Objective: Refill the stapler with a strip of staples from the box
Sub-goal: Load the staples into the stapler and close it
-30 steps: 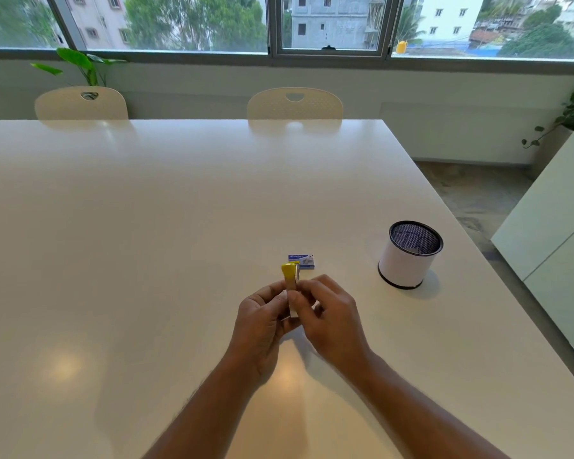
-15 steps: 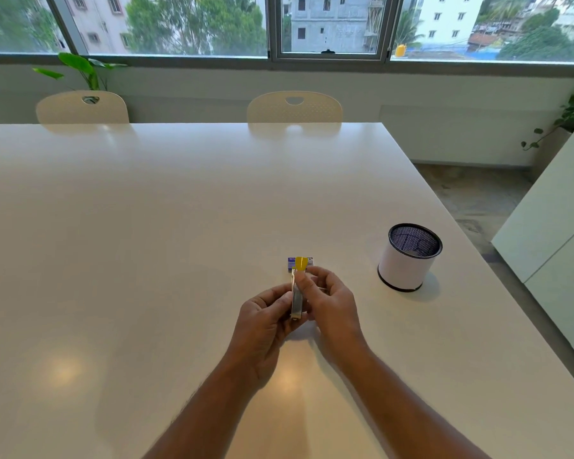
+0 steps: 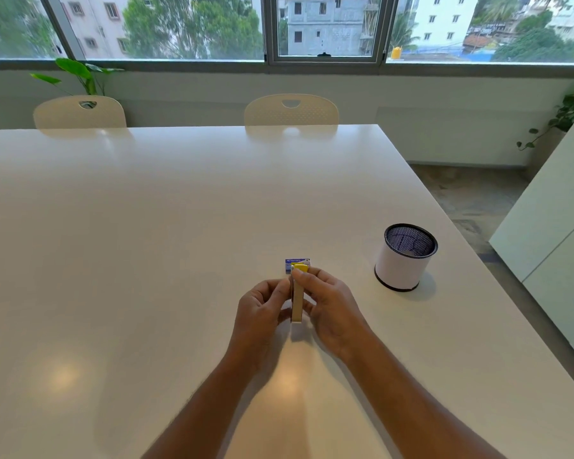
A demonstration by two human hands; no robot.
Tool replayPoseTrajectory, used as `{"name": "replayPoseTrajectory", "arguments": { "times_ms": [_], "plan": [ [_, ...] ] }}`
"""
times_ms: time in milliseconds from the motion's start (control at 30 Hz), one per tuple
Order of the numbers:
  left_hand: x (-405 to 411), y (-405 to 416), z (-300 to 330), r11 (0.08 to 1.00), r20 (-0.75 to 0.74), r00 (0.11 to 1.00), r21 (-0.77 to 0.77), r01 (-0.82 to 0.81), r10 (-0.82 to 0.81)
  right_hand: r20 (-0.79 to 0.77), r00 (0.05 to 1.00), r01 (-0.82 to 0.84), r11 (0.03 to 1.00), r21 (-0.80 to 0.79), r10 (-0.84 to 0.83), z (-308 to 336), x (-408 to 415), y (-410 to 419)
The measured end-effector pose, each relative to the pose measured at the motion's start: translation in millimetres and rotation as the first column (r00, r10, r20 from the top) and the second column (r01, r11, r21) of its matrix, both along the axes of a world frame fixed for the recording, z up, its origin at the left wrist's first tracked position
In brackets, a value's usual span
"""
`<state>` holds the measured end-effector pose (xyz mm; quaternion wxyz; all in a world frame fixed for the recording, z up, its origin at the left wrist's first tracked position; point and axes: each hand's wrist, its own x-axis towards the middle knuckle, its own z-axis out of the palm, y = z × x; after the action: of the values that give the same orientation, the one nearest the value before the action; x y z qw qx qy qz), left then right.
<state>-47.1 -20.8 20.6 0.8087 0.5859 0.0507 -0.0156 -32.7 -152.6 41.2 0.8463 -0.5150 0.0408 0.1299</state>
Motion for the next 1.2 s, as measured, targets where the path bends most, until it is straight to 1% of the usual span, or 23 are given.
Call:
{"name": "replayPoseTrajectory", "arguments": {
  "times_ms": [67, 133, 233, 333, 367, 467, 567, 700, 833, 967, 1200],
  "plan": [
    [4, -1, 2, 0.999, 0.017, 0.999, 0.024, -0.030, 0.030, 0.005, 1.000, -0.009, 0.999, 0.031, 0.009, -1, 0, -2],
    [9, -2, 5, 1.000, -0.010, 1.000, -0.006, 0.009, -0.009, -0.006, 0.999, -0.033, 0.997, 0.068, 0.033, -4, -1, -4],
    [13, -5, 8, 0.987, -0.064, 0.991, -0.116, 0.109, -0.117, -0.035, 0.999, -0.021, 0.989, 0.149, 0.027, -11, -4, -3],
    [14, -11, 8, 0.959, -0.106, 0.983, -0.257, 0.121, -0.153, -0.046, 0.999, 0.020, 0.976, 0.215, -0.011, -15, -4, -2],
    [14, -12, 7, 0.952, -0.106, 0.983, -0.281, 0.118, -0.153, -0.044, 0.999, 0.026, 0.971, 0.236, -0.016, -15, -4, -3],
    [14, -13, 5, 0.958, -0.079, 0.989, -0.267, 0.102, -0.127, -0.040, 0.999, 0.032, 0.965, 0.262, -0.023, -16, -4, -4],
    [14, -11, 3, 0.954, -0.060, 0.989, -0.279, 0.110, -0.131, -0.039, 0.999, 0.039, 0.973, 0.226, -0.031, -16, -3, -2],
    [12, -12, 5, 0.953, -0.074, 0.991, -0.288, 0.090, -0.116, -0.040, 0.999, 0.036, 0.982, 0.187, -0.028, -19, -2, -1],
    [11, -14, 5, 0.956, -0.075, 0.992, -0.284, 0.075, -0.101, -0.028, 0.999, 0.033, 0.978, 0.207, -0.027, -23, -2, -2],
    [11, -12, 5, 0.961, -0.068, 0.993, -0.265, 0.072, -0.093, -0.011, 0.999, 0.049, 0.983, 0.178, -0.048, -24, -2, -1],
    [12, -12, 4, 0.969, -0.087, 0.993, -0.241, 0.058, -0.081, -0.004, 0.999, 0.051, 0.981, 0.185, -0.051, -24, -3, 1]
  ]
}}
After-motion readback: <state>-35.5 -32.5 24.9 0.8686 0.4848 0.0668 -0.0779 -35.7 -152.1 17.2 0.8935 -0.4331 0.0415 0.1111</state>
